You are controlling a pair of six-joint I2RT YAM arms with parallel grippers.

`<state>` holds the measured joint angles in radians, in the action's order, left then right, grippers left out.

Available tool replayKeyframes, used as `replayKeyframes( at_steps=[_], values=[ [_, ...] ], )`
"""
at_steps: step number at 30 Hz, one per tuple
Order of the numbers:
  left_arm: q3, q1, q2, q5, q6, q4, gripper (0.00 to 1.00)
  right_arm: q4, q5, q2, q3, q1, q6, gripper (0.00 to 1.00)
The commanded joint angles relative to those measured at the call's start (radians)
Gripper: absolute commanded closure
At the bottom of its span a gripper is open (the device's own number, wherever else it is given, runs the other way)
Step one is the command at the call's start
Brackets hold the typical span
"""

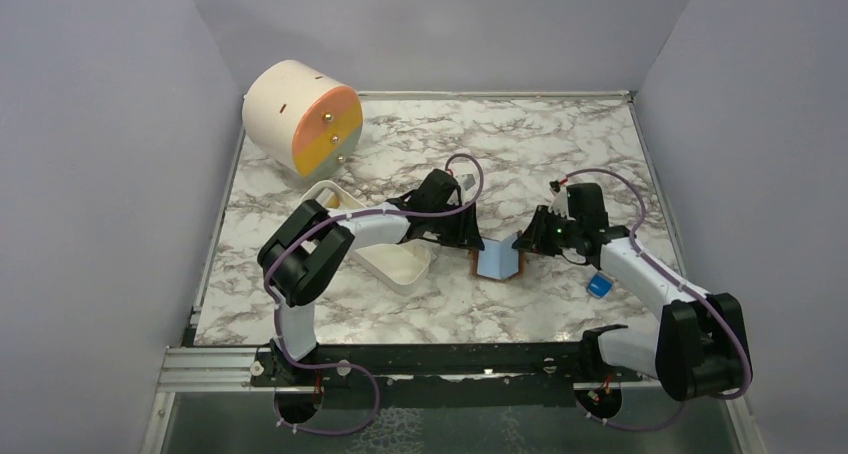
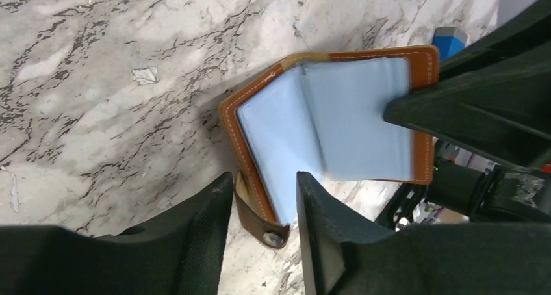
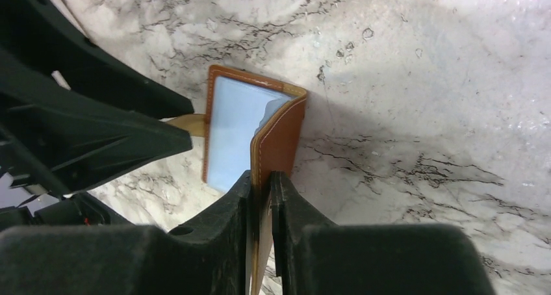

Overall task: Put the credit cards into the card holder
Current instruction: Open the card holder at the center of the board.

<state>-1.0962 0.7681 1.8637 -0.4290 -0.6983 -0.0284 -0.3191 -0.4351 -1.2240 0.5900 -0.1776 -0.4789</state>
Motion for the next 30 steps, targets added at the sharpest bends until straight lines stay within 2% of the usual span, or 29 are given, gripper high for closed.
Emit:
replayKeyframes(
  at_steps=[1,3,5,9,14,18,20,23,26,30],
  values=[
    [0.009,0.005,0.020,0.019,0.018,-0.008,0.63,0.019,-0.024,0.040,-0.019,-0.002,-0.011,0.87],
    [0.009,0.005,0.021,0.030,0.019,0.002,0.74,0.029,-0.037,0.033,-0.030,-0.002,-0.017,0.87],
    [0.009,0.005,0.025,0.039,0.021,0.014,0.89,0.053,-0.060,0.028,-0.042,-0.002,-0.023,0.86],
    [0.010,0.005,0.026,0.045,0.025,0.023,1.00,0.104,-0.090,0.016,-0.062,-0.002,-0.038,0.89],
    [0.006,0.005,0.029,0.063,0.032,0.048,1.00,0.160,-0.136,0.018,-0.086,-0.002,-0.069,0.92],
    [0.005,0.005,0.040,0.068,0.029,0.047,1.00,0.239,-0.207,0.012,-0.118,-0.002,-0.119,0.81],
    [0.001,0.005,0.043,0.067,0.027,0.047,1.00,0.250,-0.209,0.019,-0.125,-0.002,-0.130,0.80],
    [0.000,0.005,0.042,0.071,0.031,0.051,1.00,0.257,-0.205,0.034,-0.135,-0.002,-0.136,0.83],
    [0.002,0.005,0.036,0.079,0.038,0.062,1.00,0.256,-0.201,0.038,-0.136,-0.002,-0.138,0.93],
    [0.014,0.005,0.029,0.089,0.040,0.068,1.00,0.278,-0.222,0.036,-0.141,-0.002,-0.143,0.92]
  ],
)
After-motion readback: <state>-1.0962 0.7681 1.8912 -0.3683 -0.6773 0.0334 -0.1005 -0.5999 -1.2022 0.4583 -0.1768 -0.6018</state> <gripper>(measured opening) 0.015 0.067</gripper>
